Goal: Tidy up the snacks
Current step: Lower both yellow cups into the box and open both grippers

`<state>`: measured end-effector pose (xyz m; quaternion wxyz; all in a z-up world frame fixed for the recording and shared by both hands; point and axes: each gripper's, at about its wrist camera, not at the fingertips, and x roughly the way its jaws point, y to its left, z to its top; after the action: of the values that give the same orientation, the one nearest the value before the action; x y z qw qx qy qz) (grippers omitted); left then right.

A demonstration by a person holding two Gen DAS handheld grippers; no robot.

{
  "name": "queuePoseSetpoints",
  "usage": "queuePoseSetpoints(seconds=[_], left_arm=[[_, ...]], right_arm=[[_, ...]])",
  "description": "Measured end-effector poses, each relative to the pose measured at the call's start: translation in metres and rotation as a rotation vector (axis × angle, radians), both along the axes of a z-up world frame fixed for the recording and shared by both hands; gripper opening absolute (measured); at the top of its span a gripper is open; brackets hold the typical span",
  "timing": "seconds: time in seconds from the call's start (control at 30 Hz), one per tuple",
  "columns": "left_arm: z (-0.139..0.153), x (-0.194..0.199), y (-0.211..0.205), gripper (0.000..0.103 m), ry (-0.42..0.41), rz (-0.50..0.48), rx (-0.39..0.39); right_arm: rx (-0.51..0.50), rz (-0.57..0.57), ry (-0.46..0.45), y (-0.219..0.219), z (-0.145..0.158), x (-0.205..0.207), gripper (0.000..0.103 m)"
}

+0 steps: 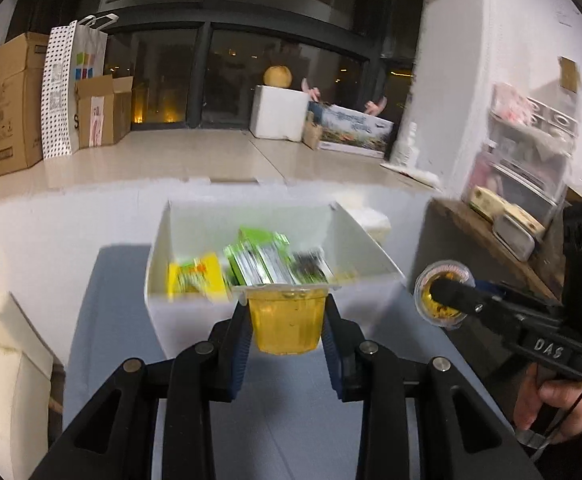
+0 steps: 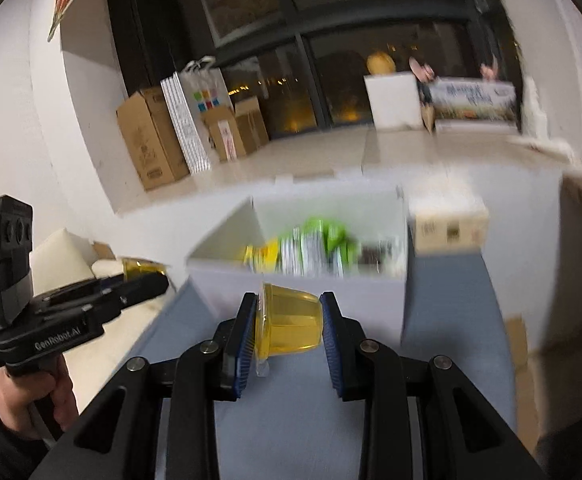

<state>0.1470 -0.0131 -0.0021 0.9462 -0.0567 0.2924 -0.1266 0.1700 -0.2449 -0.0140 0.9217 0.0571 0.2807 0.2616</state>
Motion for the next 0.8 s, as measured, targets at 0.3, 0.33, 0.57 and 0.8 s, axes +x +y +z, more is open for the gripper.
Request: queuePoseSetpoints(seconds=[0.3,0.33,0.57,0.8], left_arm=[[-0.028,0.109,0.016,0.037,0.154,0.055,0.044],[-0.034,0.112,0.018,0.045,0.173,0.06,0.039],[-0.041,0.104,0.017,0.103,0.17,0.069,0.015],[-0.027,0.099,0.009,0.103,0.143,0.071,0.063]], right_arm=[[-0.071,-0.041,0.111,0.019,-0.012,0.108,0.035],[-0.069,-0.044,0.126,0.019,-0.016,0.111,0.036],[-0.104,-0.089,0.102,0.016,-0.019,0.104,0.101],[-0.13,-0.109,0.087,0.016,-0.013,0.103,0.101]])
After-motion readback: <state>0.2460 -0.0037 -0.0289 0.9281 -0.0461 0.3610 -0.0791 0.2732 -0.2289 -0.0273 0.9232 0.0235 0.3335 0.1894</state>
